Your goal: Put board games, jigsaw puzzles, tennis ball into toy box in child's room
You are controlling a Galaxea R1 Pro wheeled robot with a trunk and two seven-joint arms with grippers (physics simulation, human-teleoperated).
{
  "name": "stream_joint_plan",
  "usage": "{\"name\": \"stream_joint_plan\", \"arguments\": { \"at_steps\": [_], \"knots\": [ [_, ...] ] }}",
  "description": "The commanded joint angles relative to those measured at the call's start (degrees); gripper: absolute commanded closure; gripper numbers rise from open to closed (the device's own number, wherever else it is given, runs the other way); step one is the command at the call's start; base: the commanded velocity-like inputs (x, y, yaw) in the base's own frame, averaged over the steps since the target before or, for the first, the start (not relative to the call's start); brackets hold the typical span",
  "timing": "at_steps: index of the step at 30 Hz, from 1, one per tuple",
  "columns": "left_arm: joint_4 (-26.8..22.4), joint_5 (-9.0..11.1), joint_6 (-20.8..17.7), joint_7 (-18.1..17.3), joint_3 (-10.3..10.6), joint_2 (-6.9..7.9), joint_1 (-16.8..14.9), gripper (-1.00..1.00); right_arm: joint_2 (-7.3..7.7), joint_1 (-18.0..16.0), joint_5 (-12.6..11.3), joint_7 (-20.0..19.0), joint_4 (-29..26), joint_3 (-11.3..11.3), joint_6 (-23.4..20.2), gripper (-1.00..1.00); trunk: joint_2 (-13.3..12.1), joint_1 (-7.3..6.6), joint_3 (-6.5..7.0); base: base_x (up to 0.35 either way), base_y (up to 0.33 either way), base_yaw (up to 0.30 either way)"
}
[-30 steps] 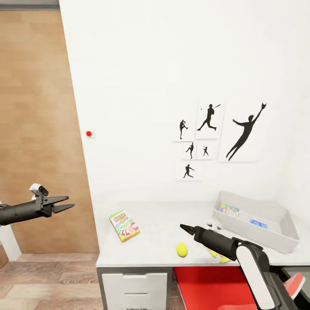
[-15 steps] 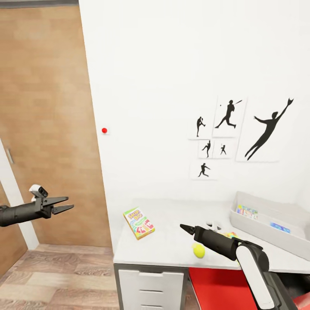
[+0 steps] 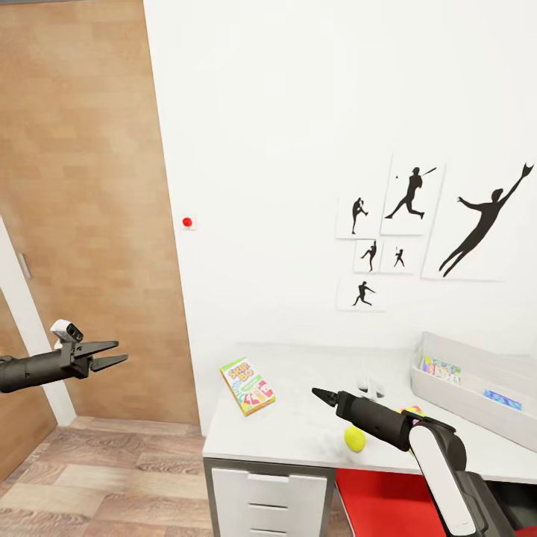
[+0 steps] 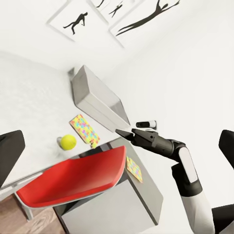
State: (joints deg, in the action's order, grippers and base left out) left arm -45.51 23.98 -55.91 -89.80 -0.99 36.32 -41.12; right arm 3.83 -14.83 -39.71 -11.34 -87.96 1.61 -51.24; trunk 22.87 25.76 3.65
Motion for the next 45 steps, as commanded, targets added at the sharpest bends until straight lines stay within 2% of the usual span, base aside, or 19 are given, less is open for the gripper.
{"name": "stream_joint_plan", "arguments": {
  "at_steps": [1,9,16,27,45],
  "knots": [
    [0.02,0.02,-0.61,-0.2,0.03,0.03,-0.01,-1.0,-0.01,-0.02,0.43,-0.53,-0.01,0.08,-0.26,-1.0,0.05,0.02,-0.04,0.001,0.092,0.007],
    [0.07,0.02,-0.56,-0.2,0.03,0.13,-0.01,-1.0,0.04,0.06,0.39,-0.51,0.04,-0.07,3.06,-1.0,0.05,0.02,-0.05,0.0,0.095,0.002],
    [0.07,0.02,-0.58,-0.2,0.03,0.15,-0.01,-1.0,0.04,0.06,0.34,-0.66,0.07,-0.05,3.39,-1.0,0.05,0.02,-0.05,0.0,0.035,0.0],
    [0.07,-0.01,-0.56,-0.2,0.03,0.1,-0.01,-1.0,0.04,0.06,0.34,-0.71,0.0,-0.03,3.51,-1.0,0.05,0.02,-0.05,0.011,0.187,0.0],
    [0.12,-0.18,-0.46,-0.2,0.06,0.02,-0.01,-1.0,0.02,0.06,0.36,-0.52,-0.01,-0.03,3.6,-1.0,0.05,0.02,-0.05,0.002,0.01,0.0]
  ]
}}
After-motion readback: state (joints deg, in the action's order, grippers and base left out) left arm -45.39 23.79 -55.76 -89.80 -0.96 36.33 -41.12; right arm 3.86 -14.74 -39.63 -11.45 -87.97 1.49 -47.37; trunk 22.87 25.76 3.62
